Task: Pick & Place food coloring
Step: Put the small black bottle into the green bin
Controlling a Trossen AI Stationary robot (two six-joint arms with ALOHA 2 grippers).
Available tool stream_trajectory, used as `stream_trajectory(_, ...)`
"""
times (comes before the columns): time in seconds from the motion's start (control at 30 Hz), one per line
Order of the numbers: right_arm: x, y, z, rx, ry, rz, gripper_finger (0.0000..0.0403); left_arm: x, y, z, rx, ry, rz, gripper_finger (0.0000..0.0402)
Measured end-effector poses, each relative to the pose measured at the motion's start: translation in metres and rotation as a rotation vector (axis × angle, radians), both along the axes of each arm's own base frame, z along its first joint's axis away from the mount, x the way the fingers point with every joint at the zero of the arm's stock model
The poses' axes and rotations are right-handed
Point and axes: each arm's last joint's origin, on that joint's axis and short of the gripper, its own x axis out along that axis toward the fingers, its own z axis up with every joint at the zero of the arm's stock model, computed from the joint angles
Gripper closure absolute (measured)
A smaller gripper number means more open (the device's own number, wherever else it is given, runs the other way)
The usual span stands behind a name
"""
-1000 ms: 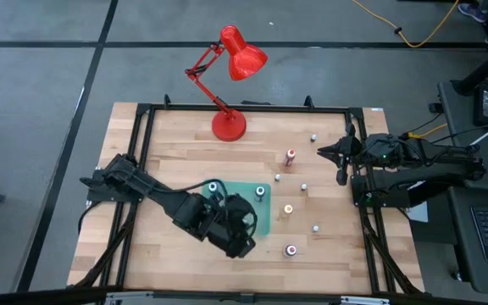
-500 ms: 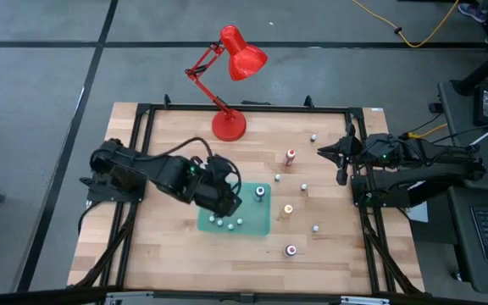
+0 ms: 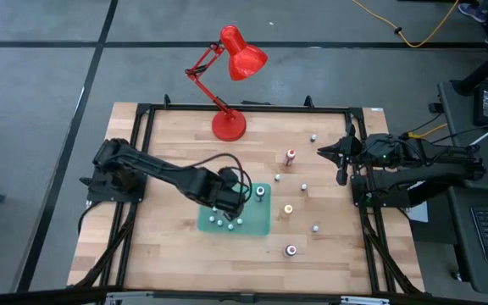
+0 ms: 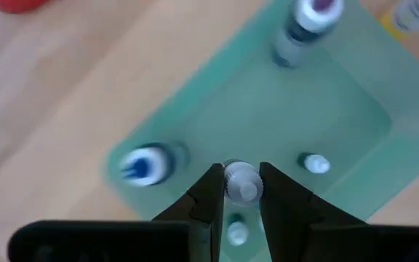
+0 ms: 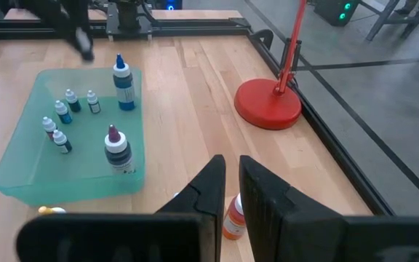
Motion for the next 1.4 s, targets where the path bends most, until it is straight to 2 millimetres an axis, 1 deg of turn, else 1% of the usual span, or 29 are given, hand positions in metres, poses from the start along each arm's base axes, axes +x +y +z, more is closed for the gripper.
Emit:
stream_trajectory(0.07, 0.0, 0.0, 0.0, 0.0, 0.0, 0.0, 0.0357, 0.004, -0.002, -0.015, -0.021, -0.024, -0.035, 0.0336)
stream_trajectory(0.17, 0.0, 0.0, 0.0, 0.0, 0.0, 0.0, 0.0357, 0.007, -0.008, -0.03, -0.04, -0.06, -0.081, 0.0336)
stream_trajectory(0.5, 0.0, 0.0, 0.0, 0.0, 0.0, 0.0, 0.0357, -0.007, -0.022, -0.07, -0.065, 0.007, -0.154, 0.0336)
stream_trajectory(0.77, 0.0, 0.0, 0.0, 0.0, 0.0, 0.0, 0.0357, -0.014, -0.02, -0.102, -0.047, -0.017, -0.154, 0.0336)
stream_trajectory(0.9, 0.0, 0.0, 0.0, 0.0, 0.0, 0.0, 0.0357, -0.016, -0.019, -0.113, -0.048, -0.049, -0.144, 0.0336)
stream_trajectory(1.13, 0.0, 0.0, 0.0, 0.0, 0.0, 0.0, 0.0357, -0.019, -0.017, -0.125, -0.028, -0.081, -0.136, 0.0336)
stream_trajectory(1.23, 0.0, 0.0, 0.0, 0.0, 0.0, 0.0, 0.0357, -0.021, -0.016, -0.128, -0.024, -0.076, -0.134, 0.0336)
stream_trajectory(1.4, 0.0, 0.0, 0.0, 0.0, 0.0, 0.0, 0.0357, -0.02, -0.014, -0.128, -0.004, -0.085, -0.126, 0.0333)
